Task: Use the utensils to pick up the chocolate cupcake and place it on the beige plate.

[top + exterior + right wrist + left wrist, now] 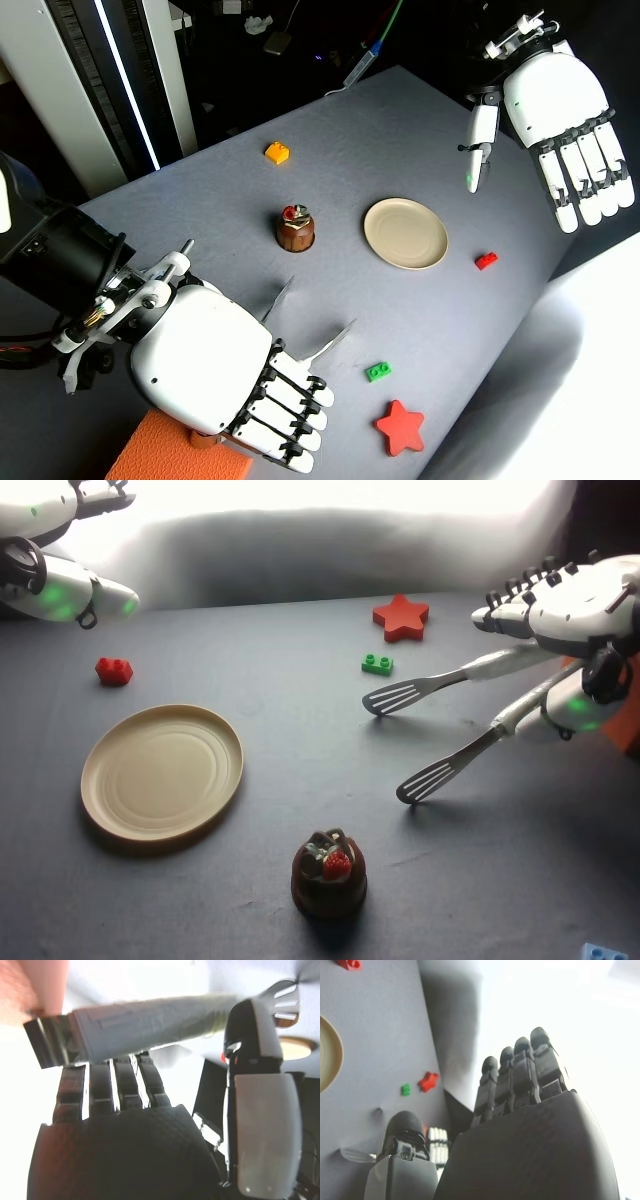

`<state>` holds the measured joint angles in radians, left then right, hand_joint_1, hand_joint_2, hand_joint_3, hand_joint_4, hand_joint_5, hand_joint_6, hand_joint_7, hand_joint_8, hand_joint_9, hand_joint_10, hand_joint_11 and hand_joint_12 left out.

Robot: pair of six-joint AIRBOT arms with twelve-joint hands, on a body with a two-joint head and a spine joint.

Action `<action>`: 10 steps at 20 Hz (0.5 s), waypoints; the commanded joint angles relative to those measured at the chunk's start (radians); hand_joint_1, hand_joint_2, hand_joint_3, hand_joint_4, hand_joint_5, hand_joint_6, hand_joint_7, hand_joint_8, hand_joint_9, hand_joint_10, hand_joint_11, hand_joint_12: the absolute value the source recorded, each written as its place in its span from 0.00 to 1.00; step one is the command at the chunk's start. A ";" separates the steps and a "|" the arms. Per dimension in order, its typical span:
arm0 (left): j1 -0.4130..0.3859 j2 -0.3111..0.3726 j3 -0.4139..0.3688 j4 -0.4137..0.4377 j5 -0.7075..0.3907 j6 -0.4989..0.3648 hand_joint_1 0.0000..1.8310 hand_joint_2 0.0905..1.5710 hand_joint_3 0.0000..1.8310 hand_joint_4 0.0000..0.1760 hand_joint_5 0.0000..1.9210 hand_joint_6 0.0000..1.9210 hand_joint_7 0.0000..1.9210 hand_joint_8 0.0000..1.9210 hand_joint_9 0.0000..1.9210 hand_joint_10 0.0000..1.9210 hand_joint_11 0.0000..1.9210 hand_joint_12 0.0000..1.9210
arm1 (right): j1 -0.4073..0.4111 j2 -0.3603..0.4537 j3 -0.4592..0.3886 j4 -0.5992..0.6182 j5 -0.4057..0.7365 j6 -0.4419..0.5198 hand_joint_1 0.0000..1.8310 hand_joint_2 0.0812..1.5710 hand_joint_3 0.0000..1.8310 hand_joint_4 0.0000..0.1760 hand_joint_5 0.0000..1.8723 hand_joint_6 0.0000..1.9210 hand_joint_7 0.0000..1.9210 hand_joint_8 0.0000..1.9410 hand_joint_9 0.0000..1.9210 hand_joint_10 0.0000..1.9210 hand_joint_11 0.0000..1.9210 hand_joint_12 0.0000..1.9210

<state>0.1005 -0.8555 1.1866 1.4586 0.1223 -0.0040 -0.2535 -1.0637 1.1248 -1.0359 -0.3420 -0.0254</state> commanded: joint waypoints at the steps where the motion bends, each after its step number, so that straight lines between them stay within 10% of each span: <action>1: -0.015 0.011 0.008 0.022 0.004 0.003 0.00 0.75 0.00 0.00 0.04 0.00 0.02 0.00 0.02 0.00 0.00 0.06 | 0.008 0.002 0.007 -0.027 0.025 -0.006 0.34 0.63 0.00 0.00 0.00 0.00 0.00 0.00 0.00 0.00 0.00 0.00; 10: -0.015 0.011 0.007 0.023 0.004 0.003 0.01 0.75 0.00 0.00 0.05 0.01 0.02 0.01 0.01 0.00 0.01 0.01 | -0.007 -0.032 0.039 -0.025 0.010 -0.020 0.35 0.63 0.00 0.00 0.01 0.00 0.01 0.00 0.00 0.00 0.00 0.00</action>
<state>0.1005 -0.8555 1.1862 1.4586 0.1200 -0.0044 -0.2649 -1.1019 1.1599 -1.0203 -0.3515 -0.0555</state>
